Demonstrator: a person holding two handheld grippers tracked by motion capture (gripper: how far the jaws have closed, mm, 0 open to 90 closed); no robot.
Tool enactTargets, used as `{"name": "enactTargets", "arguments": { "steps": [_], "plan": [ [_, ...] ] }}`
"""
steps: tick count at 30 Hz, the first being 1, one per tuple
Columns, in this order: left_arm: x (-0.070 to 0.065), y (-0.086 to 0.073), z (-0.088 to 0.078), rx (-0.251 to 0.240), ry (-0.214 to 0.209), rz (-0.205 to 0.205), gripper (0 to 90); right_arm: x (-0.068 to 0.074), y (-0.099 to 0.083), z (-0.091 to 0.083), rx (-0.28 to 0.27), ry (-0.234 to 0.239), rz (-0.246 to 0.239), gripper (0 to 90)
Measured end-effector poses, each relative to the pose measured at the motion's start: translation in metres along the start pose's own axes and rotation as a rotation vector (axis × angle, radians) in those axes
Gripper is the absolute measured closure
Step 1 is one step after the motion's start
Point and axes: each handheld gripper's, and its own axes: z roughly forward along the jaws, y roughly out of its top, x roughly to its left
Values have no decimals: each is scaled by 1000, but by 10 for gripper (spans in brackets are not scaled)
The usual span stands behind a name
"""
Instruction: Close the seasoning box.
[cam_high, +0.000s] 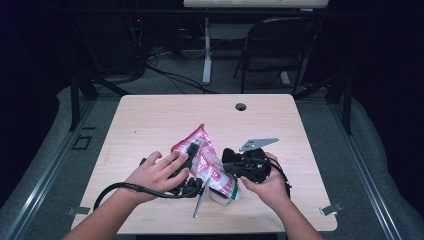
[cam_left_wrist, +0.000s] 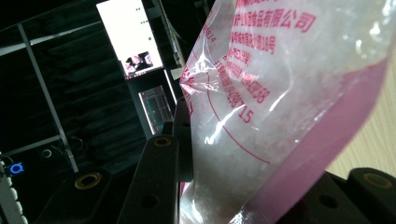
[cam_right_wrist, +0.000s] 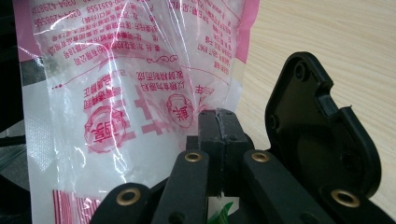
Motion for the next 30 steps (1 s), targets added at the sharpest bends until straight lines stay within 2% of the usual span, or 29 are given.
{"name": "enactTargets", "arguments": {
  "steps": [6,13,22,30],
  "plan": [
    [0,0,0,-1,15,7,743,1,1,0,1,-1,-1,900],
    [1,0,0,2,4,13,743,1,1,1,2,-3,-2,900],
    [2,0,0,1,21,18,744,1,1,0,0,-2,-3,900],
    [2,1,0,0,13,15,744,1,1,0,1,-3,-1,900]
  ]
}}
